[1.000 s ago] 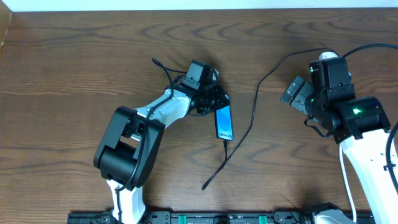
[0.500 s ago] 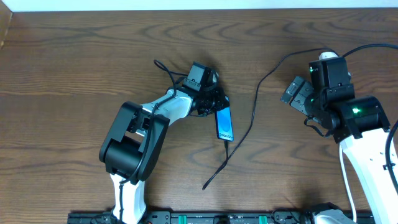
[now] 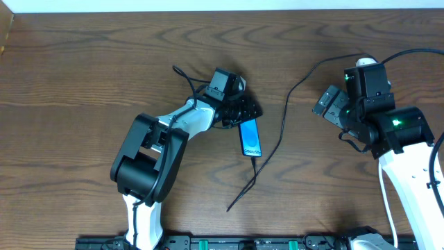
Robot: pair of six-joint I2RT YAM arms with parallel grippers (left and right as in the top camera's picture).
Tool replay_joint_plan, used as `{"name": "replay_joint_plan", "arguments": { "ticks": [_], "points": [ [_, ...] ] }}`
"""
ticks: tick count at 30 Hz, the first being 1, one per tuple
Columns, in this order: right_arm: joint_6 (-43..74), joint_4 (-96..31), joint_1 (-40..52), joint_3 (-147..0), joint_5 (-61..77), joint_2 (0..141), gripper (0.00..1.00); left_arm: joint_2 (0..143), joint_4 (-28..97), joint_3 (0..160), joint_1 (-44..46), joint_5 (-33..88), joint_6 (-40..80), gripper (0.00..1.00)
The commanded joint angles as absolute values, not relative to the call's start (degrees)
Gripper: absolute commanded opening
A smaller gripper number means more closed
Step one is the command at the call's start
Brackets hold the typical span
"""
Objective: Plug charger to phone and switch on socket
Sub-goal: 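Set the phone flat on the table with the left gripper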
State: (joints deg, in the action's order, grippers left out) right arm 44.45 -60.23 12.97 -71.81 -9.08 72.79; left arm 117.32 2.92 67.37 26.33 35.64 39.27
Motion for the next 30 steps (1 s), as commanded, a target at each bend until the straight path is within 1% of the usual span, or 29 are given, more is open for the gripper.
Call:
{"name": "replay_joint_plan", "arguments": {
  "ticks": [1, 2, 3, 5, 9, 13, 15, 24, 30],
  "points": [
    [43.62, -60.27, 12.73, -71.44, -10.35, 73.14, 0.99, 117.84, 4.12, 67.59, 26.17, 33.3, 38.15, 0.55],
    [43.64, -60.27, 12.73, -71.44, -10.35, 73.14, 0.99, 117.84, 4.32, 67.59, 26.17, 32.62, 38.15, 0.58],
    [43.64, -60.25, 12.73, -71.44, -10.35, 73.14, 0.99, 117.84, 4.75, 67.59, 26.17, 31.86, 38.15, 0.63],
    [43.64, -60.25, 12.75, -71.44, -10.35, 73.14, 0.99, 117.84, 6.28, 67.59, 26.17, 29.58, 38.15, 0.69],
    [43.64, -60.27, 12.75, -71.44, -10.15, 73.14, 0.99, 117.84, 9.61, 67.59, 26.17, 25.78, 37.95, 0.73],
    [43.64, -60.29, 12.75, -71.44, -9.96, 73.14, 0.99, 117.84, 11.7, 67.59, 26.17, 24.34, 36.53, 0.75],
    [43.64, -60.29, 12.73, -71.44, -9.96, 73.14, 0.99, 117.84, 12.38, 67.59, 26.17, 24.32, 35.59, 0.81],
    [43.64, -60.71, 12.73, -71.44, -9.96, 73.14, 0.99, 117.84, 19.22, 67.59, 26.17, 16.6, 35.59, 0.83],
    [43.64, -61.01, 12.75, -71.44, -9.96, 73.14, 0.99, 117.84, 20.53, 67.59, 25.06, 15.75, 35.59, 0.84]
  ]
}}
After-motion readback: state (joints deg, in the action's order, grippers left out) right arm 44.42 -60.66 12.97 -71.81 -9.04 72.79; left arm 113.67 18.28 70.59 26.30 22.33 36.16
